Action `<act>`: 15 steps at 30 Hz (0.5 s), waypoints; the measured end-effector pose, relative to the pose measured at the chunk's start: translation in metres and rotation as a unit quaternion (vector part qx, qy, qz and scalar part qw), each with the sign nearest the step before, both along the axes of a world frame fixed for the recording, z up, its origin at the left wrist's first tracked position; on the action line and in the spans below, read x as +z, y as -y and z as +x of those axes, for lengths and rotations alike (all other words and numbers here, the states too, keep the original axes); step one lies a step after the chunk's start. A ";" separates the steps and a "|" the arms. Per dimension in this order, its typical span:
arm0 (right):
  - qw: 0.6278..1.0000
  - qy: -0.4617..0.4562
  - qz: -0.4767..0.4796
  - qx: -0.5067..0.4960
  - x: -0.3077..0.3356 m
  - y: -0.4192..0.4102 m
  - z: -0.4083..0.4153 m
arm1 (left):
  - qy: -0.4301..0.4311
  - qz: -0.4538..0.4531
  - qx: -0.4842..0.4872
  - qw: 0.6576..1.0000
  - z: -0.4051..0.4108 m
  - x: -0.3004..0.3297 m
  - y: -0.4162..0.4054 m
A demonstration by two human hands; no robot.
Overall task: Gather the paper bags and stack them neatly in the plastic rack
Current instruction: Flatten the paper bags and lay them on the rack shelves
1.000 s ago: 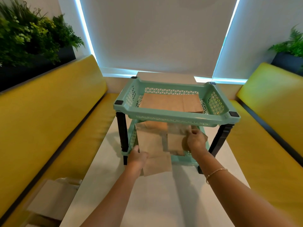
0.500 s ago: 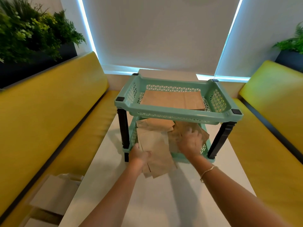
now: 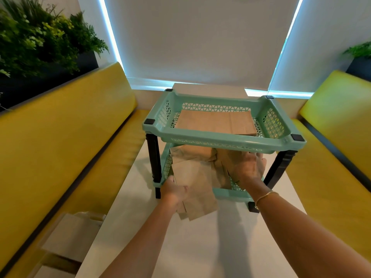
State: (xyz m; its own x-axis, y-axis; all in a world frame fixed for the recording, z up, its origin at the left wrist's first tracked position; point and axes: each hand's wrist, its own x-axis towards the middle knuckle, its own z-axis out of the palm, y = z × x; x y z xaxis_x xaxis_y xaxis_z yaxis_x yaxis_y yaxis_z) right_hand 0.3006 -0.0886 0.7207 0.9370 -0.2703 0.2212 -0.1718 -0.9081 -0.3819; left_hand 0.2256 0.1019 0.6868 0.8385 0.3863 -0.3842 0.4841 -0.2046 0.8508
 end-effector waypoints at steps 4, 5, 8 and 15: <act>0.993 0.050 0.105 -0.018 0.021 -0.007 -0.011 | -0.003 -0.018 -0.002 1.000 0.002 0.000 -0.001; 0.988 0.062 0.142 -0.028 0.026 -0.008 -0.013 | -0.004 -0.024 -0.001 1.000 0.002 0.000 -0.002; 0.962 0.048 0.269 -0.017 0.037 -0.008 -0.024 | 0.000 -0.051 0.009 0.999 0.002 0.001 -0.002; 0.867 -0.043 0.491 -0.066 0.030 -0.007 -0.015 | 0.006 -0.078 0.029 0.997 0.001 0.001 0.000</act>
State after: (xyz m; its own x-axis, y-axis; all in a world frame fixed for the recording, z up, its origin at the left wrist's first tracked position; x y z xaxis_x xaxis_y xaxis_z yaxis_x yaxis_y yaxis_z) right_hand 0.2852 -0.0820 0.7506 0.8853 -0.3950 -0.2456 -0.3155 -0.1219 -0.9411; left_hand 0.2265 0.1023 0.6876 0.8217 0.3706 -0.4329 0.4805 -0.0422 0.8760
